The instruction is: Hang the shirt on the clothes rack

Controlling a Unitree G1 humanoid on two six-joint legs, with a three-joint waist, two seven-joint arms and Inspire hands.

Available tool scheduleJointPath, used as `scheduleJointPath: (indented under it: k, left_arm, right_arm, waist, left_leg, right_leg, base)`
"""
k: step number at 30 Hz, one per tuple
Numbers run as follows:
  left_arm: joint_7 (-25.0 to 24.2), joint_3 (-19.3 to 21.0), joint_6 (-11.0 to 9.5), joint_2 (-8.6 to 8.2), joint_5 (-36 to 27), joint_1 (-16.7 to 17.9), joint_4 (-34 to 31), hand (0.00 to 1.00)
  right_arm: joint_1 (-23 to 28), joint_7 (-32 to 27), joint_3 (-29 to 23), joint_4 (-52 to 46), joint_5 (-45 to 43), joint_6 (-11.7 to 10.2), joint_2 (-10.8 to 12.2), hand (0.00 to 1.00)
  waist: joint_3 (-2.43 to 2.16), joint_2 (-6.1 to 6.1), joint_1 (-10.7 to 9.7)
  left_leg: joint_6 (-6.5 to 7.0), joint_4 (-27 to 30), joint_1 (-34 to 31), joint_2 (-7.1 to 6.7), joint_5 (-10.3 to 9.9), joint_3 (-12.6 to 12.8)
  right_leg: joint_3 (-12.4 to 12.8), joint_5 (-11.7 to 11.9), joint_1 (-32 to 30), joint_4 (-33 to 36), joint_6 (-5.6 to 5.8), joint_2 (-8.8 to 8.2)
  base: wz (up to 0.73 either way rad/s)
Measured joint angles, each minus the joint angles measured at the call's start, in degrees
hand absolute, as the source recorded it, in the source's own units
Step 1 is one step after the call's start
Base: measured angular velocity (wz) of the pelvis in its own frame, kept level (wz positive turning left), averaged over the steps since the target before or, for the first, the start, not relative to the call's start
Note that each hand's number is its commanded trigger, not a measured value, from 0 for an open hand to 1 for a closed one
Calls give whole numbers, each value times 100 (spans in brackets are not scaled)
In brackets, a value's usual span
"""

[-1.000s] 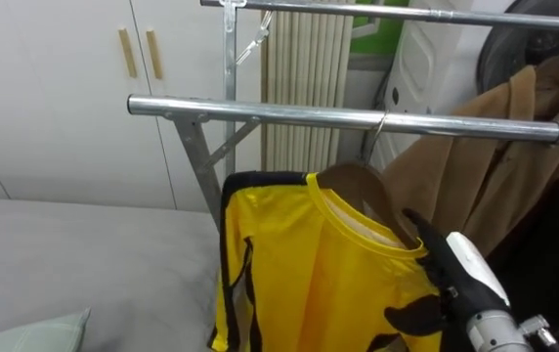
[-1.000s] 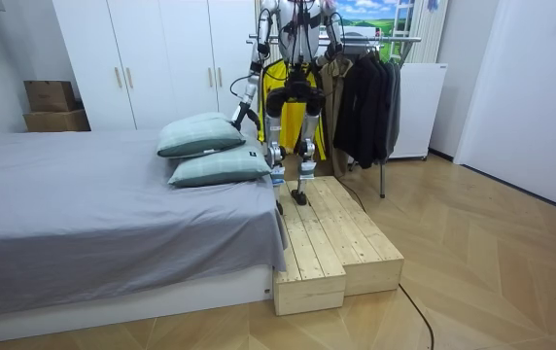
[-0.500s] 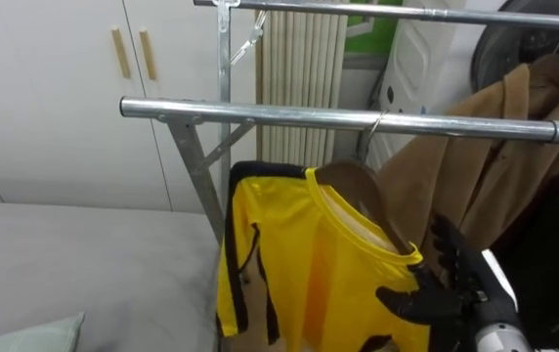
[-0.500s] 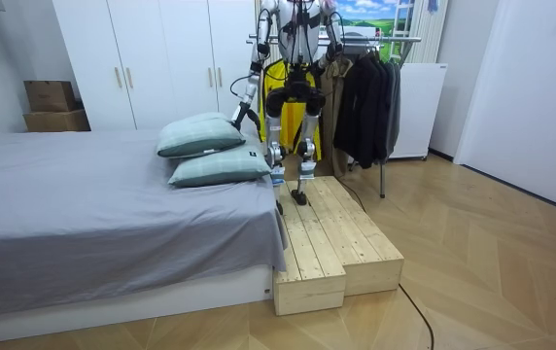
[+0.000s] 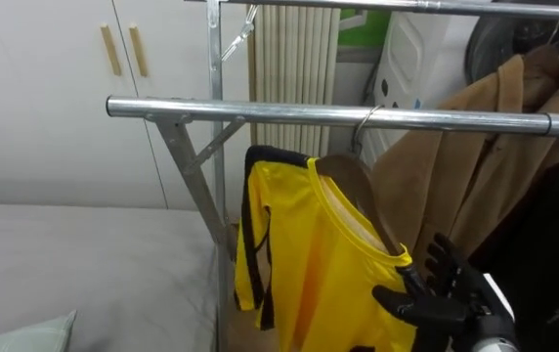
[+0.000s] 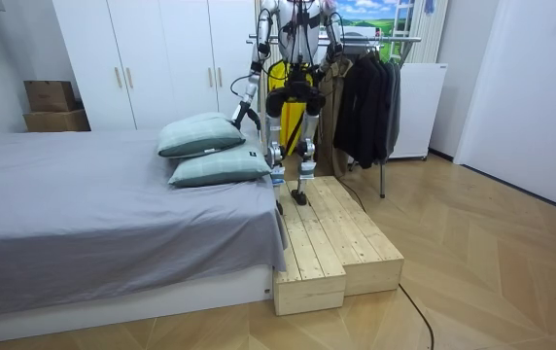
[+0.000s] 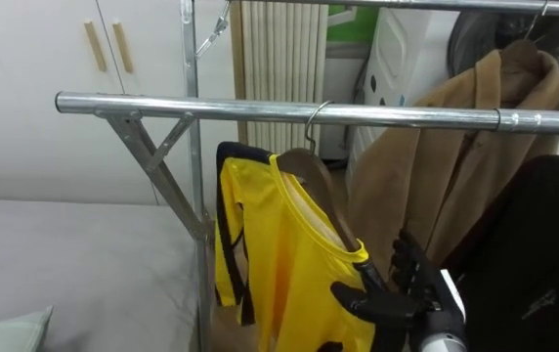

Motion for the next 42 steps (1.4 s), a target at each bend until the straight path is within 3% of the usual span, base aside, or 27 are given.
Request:
scheduleJointPath:
  k: [16, 22, 30, 36, 42]
  left_arm:
    - [0, -9, 0, -4, -1, 0, -36, 0]
    - [0, -9, 0, -7, -3, 43, -36, 0]
    - [0, 4, 0, -23, -10, 88, -35, 0]
    - [0, 9, -2, -51, -9, 91, -35, 0]
    - [6, 9, -2, -55, -12, 101, -46, 0]
  right_arm:
    - [8, 2, 7, 3, -151, 0, 0, 0]
    - [243, 51, 8, 23, -162, 1, 1, 0]
    - [358, 180, 9, 916, -589, 8, 118, 0]
    - [482, 284, 10, 1143, -786, 9, 143, 0]
    - [766, 256, 8, 1155, -1214, 9, 242, 0]
  waist:
    - [-2, -9, -10]
    - [-17, -33, -14]
    - [-3, -20, -30]
    - [16, 21, -29]
    - [6, 47, -45]
  left_leg:
    - [-3, -18, -5, -4, -7, 10]
    - [-7, -55, 16, -12, -3, 5]
    - [-4, -68, 104, -10, -15, 19]
    - [-1, -65, 99, -10, -20, 15]
    - [-2, -69, 140, -10, -25, 13]
  right_leg:
    - [14, -12, -5, 2, 17, 3]
    - [43, -15, 6, -5, 22, 8]
    - [62, -32, 82, -20, 20, 19]
    - [75, -38, 88, -19, 24, 22]
    - [76, -45, 92, -10, 19, 27]
  base:
    - [0]
    - [0]
    - [0]
    - [0]
    - [0]
